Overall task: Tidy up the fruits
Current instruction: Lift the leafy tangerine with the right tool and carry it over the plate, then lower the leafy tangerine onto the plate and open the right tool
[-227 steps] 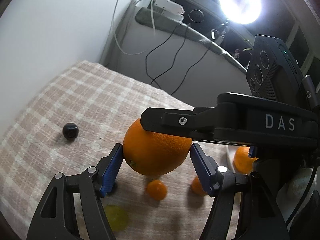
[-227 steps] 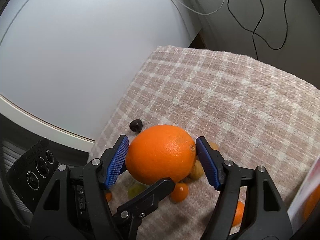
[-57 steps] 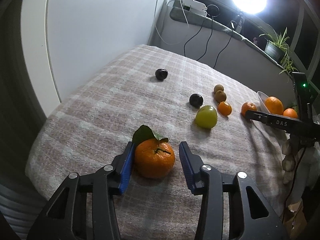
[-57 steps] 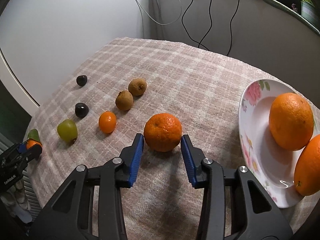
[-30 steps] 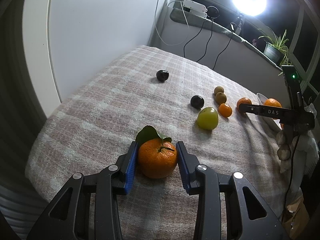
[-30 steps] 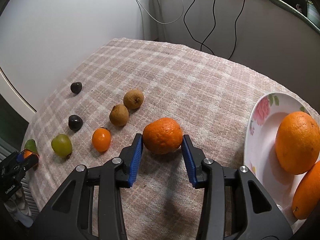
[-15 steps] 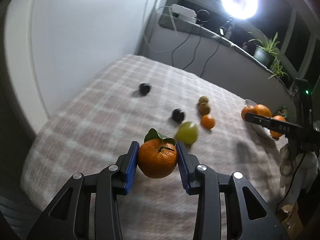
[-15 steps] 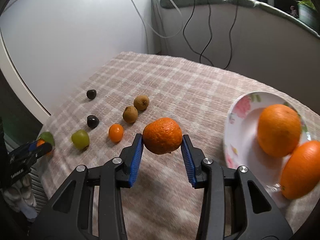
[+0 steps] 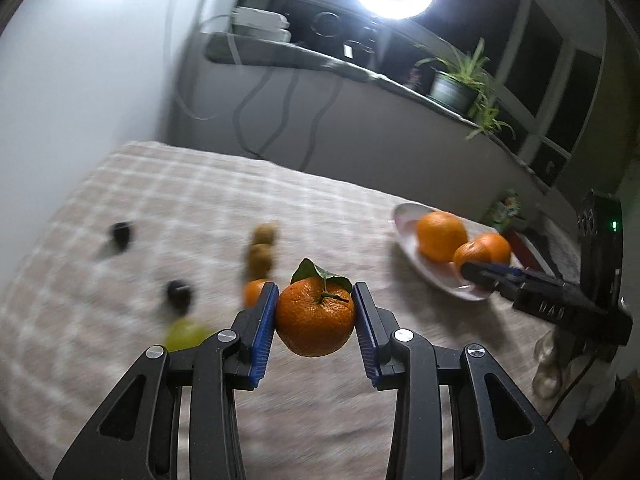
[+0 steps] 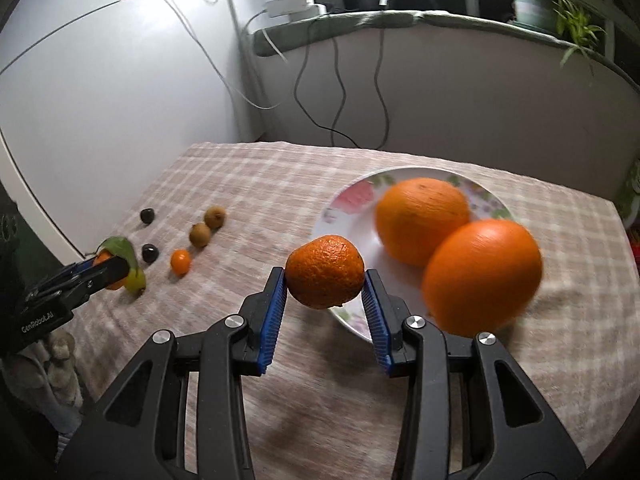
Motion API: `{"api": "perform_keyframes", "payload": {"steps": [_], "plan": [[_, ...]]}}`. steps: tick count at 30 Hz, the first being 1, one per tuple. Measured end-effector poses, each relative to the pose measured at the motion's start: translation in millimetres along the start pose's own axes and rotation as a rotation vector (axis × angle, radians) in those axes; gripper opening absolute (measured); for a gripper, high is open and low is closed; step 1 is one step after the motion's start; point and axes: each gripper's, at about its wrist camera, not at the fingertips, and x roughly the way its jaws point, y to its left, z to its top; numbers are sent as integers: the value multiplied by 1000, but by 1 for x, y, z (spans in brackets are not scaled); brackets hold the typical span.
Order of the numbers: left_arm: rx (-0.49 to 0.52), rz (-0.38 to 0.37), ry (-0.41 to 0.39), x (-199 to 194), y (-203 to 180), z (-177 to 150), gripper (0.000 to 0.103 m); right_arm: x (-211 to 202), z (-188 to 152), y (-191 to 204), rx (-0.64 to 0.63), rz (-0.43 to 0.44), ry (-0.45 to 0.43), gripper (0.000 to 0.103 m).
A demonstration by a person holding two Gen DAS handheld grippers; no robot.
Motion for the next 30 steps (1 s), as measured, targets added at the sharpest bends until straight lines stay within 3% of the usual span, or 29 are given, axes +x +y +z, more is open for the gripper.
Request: {"api": "perform_keyframes", "payload": {"steps": [10,30], "plan": [[34,-111,54,58,-49,28,36,1,-10,-12,15,-40,-3,40],[102,-133,133,116,-91,40,36,13,-8,-9,-28,-61,14,41]]}}
